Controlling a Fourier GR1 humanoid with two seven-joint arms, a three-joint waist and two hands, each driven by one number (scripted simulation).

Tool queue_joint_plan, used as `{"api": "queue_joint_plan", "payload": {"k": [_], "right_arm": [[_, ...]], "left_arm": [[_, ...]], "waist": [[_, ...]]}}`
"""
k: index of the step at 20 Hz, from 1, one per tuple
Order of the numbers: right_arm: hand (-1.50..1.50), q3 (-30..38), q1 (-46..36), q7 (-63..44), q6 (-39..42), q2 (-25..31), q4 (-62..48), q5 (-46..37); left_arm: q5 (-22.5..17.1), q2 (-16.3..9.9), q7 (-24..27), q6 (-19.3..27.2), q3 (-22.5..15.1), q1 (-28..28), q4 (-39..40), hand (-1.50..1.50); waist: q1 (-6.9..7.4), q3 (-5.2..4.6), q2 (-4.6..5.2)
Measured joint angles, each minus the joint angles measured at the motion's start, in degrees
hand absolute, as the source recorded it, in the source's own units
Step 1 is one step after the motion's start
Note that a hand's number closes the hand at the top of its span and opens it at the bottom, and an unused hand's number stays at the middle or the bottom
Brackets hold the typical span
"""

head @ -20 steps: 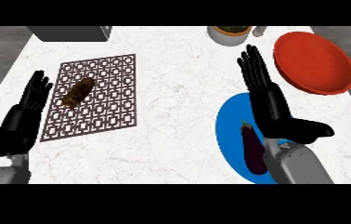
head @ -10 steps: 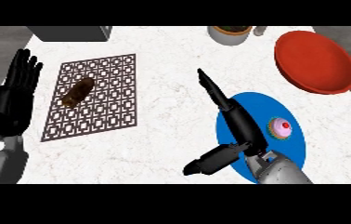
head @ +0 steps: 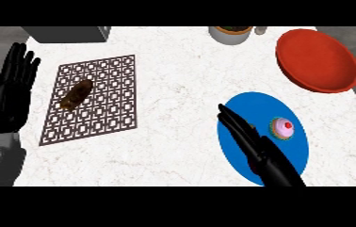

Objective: Pick the eggplant from the plate and place it in the bowl

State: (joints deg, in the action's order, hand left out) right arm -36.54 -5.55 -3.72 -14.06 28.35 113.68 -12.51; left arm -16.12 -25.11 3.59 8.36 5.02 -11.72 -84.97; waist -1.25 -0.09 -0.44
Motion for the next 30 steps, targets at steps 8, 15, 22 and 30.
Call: {"api": "queue_joint_plan", "payload": {"k": [8, 15, 22, 30], "right_arm": [[-1.50, 7.66, -3.01, -21.45, 13.15, 15.58, 12.68, 0.50], [-1.50, 10.90, -7.51, -34.45, 29.84, 26.27, 17.69, 11.90], [-1.50, 14.81, -11.10, -40.05, 41.96, 28.78, 15.96, 21.09], [-1.50, 13.73, -9.13, -38.22, 47.62, 21.07, 9.68, 12.91]], "left_arm": [[-0.05, 0.11, -0.24, -0.52, 0.46, 0.38, -0.62, 0.00], [-0.12, 0.19, -0.72, -1.10, 0.69, -0.63, -0.37, 0.00], [0.84, 1.41, -0.42, -1.28, 0.99, -0.59, -0.26, 0.00], [2.54, 2.60, -1.50, -1.58, 1.55, -2.01, 0.03, 0.00]], "waist": [[0.43, -0.10, 0.07], [1.17, -0.10, 0.34], [1.43, 0.00, 0.45], [1.40, 0.09, 0.46]]}}
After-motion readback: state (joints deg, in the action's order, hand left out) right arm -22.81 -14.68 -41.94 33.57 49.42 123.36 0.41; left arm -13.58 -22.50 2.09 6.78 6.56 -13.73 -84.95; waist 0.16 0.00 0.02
